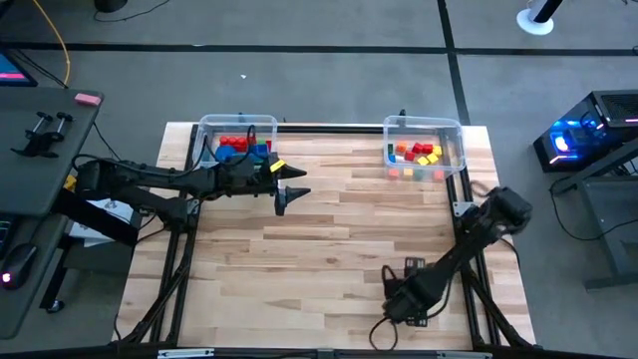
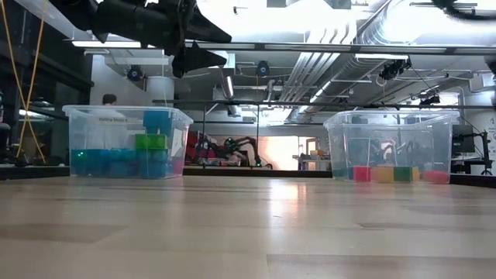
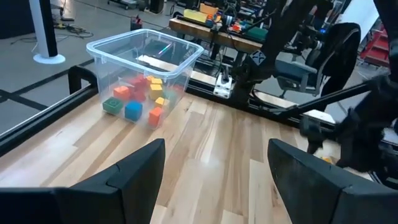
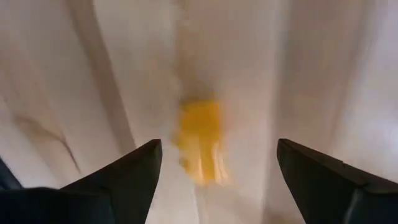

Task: Sort blocks by size
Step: Put the small game piece into the right transparent bin

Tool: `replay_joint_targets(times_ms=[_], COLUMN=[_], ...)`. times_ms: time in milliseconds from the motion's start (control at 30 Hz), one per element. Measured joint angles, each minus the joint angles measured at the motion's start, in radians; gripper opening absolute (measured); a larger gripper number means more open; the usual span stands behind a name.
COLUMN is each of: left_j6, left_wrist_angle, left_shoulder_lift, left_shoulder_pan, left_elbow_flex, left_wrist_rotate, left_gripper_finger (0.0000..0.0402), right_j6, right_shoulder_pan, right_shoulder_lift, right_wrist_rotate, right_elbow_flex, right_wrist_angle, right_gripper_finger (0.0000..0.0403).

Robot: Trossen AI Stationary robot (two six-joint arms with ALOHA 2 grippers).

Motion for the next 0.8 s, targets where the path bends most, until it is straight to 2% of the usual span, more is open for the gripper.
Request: replay_joint_targets(times_ms=[100, 400, 533, 733, 800], left_j6=[0.0, -0.001, 0.0, -0.001, -0.002], left_wrist_angle=[-0.005, -0.025, -0.025, 0.03, 0.071], left_shoulder_lift=[0.0, 0.0, 0.0, 0.001, -0.001], left_shoulder_pan=[0.0, 0.0, 0.0, 0.028, 0.041], left_elbow_flex=[0.0, 0.0, 0.0, 0.0, 0.003], left_wrist_rotate=[0.0, 0.0, 0.0, -0.001, -0.001], left_gripper_finger=[0.0268, 0.0268, 0.0268, 0.0268, 0.0268], right_j6=[0.003, 0.027, 0.022, -0.057, -0.101], right_shoulder_pan=[0.007, 0.008, 0.014, -0.003, -0.03], right_shoulder_lift=[0.052, 0.076, 0.077, 0.055, 0.014], right_wrist_rotate=[-0.038, 0.002, 0.014, 0.022, 0.032], right_elbow_flex=[-0.001, -0.003, -0.002, -0.003, -0.006], right_wrist_angle=[0.066, 0.114, 0.086, 0.015, -0.033], right_gripper_finger=[0.0314, 0.0303, 0.0244, 0.0082, 0.0086])
